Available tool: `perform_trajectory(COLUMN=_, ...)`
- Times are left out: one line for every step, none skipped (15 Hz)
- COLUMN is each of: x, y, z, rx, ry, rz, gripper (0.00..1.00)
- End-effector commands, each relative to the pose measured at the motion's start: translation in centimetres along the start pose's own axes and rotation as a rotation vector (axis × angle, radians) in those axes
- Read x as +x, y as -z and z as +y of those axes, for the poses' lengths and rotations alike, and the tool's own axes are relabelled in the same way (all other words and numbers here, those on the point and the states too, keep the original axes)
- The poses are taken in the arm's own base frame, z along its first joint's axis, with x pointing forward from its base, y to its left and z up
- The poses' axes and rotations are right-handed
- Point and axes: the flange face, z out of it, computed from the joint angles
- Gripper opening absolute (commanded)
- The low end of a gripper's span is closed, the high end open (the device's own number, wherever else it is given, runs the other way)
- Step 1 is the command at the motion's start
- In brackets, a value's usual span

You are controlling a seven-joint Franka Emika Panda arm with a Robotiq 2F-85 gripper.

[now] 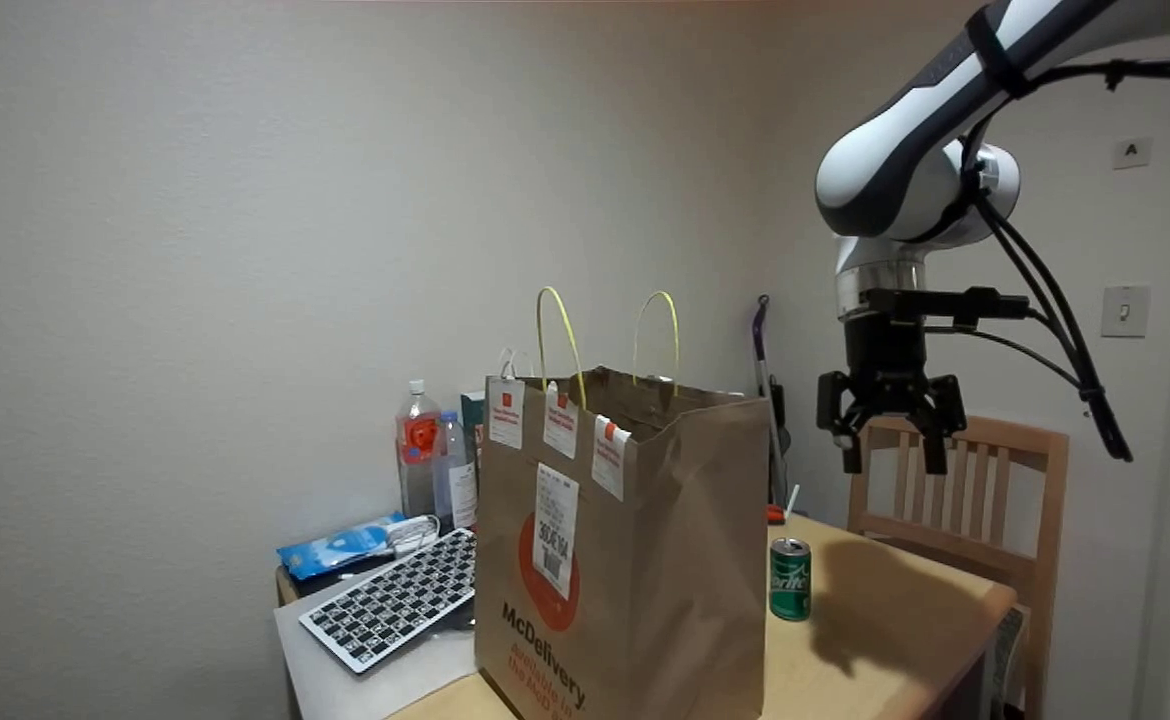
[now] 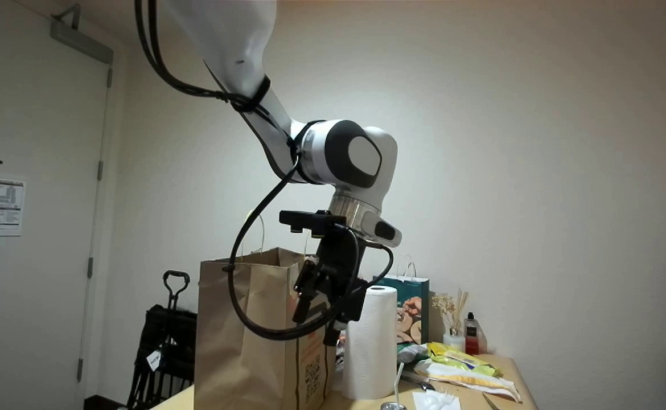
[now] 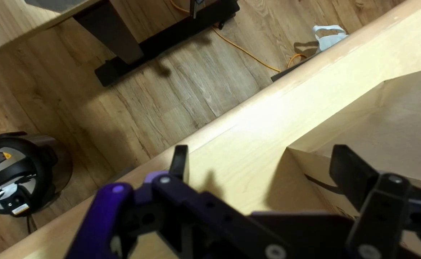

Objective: Remove the straw from the can

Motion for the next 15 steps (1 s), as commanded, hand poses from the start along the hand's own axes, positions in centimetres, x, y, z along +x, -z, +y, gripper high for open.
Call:
perform_trajectory(x=0.1, y=-0.1, z=0.0, rx=-0.001, ry=0.0, rz=-0.003, gripper=1.0)
perform_trajectory(x=0.0, y=0.0, z=-0.1, rx=-0.001, ry=0.001, rz=-0.002, gripper=1.0)
perform_trajectory(x=0.0, y=0.1, z=-0.2, rx=-0.002, ry=0.005, rz=0.001, gripper=1.0)
perform_trajectory(x=-0.1, y=0.1, z=-0.2, rx=-0.001, ry=0.005, rz=0.002, gripper=1.0)
perform_trajectory(x=0.2, y=0.0, z=-0.3, rx=-0.001, ry=0.0, rz=0.021, gripper=1.0)
perform_trajectory(x=1.0, y=-0.3, z=-0.3, rx=-0.001, ry=0.009, rz=0.031, gripper=1.0)
perform_trajectory(x=2.0, y=-0.8, z=-0.2, rx=-0.005, ry=0.01, rz=0.047, gripper=1.0)
perform_trajectory(x=3.2, y=-1.2, z=-0.1, rx=-0.03, ry=0.014, rz=0.075, gripper=1.0)
perform_trajectory(x=4.0, y=-1.5, z=0.0, rx=-0.035, ry=0.028, rz=0.088, gripper=1.0)
perform_trajectory(x=5.3, y=-2.0, z=0.3, rx=-0.045, ry=0.028, rz=0.098, gripper=1.0)
perform_trajectory(x=6.2, y=-2.4, z=0.5, rx=-0.049, ry=0.027, rz=0.105, gripper=1.0)
perform_trajectory(x=7.4, y=-2.8, z=0.7, rx=-0.056, ry=0.026, rz=0.104, gripper=1.0)
perform_trajectory(x=8.3, y=-3.2, z=0.9, rx=-0.058, ry=0.025, rz=0.102, gripper=1.0)
perform_trajectory(x=9.4, y=-3.4, z=1.2, rx=-0.061, ry=0.026, rz=0.098, gripper=1.0)
perform_trajectory(x=10.2, y=-3.6, z=1.4, rx=-0.06, ry=0.027, rz=0.092, gripper=1.0)
